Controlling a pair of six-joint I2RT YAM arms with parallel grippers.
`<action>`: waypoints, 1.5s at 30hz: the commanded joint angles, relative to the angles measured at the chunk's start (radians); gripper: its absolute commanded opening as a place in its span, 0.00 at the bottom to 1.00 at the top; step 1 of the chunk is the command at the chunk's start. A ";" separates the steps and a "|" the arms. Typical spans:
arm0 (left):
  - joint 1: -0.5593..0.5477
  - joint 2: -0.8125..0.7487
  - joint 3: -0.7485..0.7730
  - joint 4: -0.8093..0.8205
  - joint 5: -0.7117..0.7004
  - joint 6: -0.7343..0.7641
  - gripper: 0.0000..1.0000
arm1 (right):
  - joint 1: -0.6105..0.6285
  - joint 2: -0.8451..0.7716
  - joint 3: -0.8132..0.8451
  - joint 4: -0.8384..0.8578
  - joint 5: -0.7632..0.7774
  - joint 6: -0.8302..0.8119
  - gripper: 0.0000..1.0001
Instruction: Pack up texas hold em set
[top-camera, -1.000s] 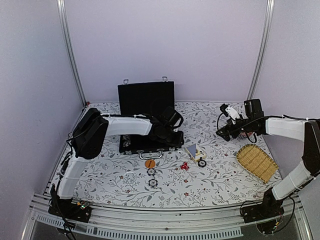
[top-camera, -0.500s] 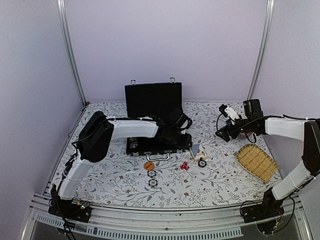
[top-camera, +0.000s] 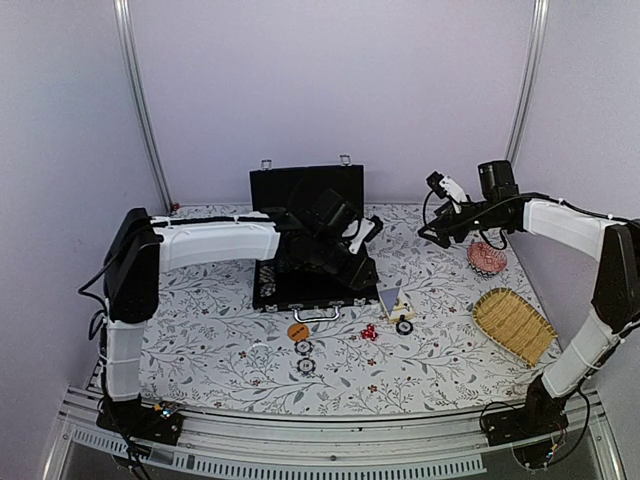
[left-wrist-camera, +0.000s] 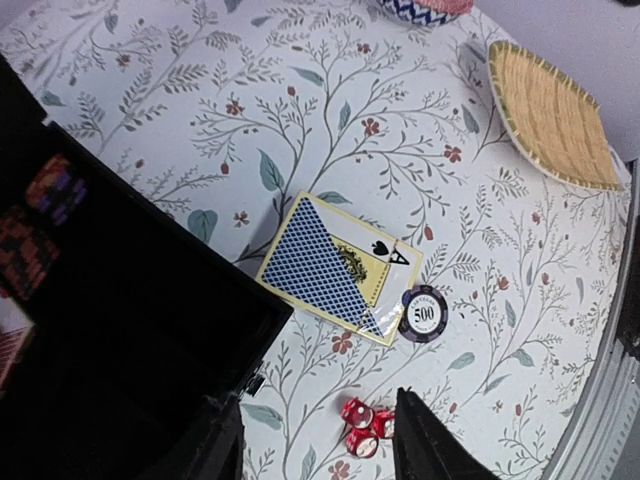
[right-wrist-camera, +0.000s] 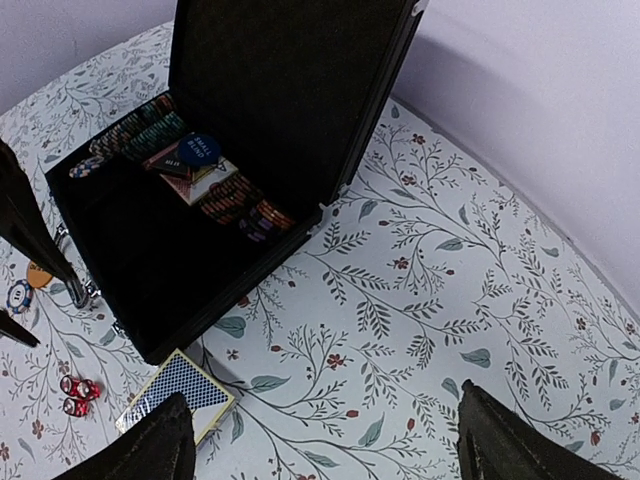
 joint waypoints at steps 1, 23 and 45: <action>0.079 -0.122 -0.100 -0.012 -0.027 0.010 0.51 | 0.062 0.106 0.107 -0.067 -0.003 -0.040 0.87; 0.326 -0.355 -0.383 -0.266 -0.044 0.088 0.00 | 0.293 0.712 0.687 -0.332 0.095 -0.071 0.02; 0.325 -0.388 -0.458 -0.317 -0.004 0.107 0.00 | 0.294 0.905 0.906 -0.323 0.218 0.006 0.02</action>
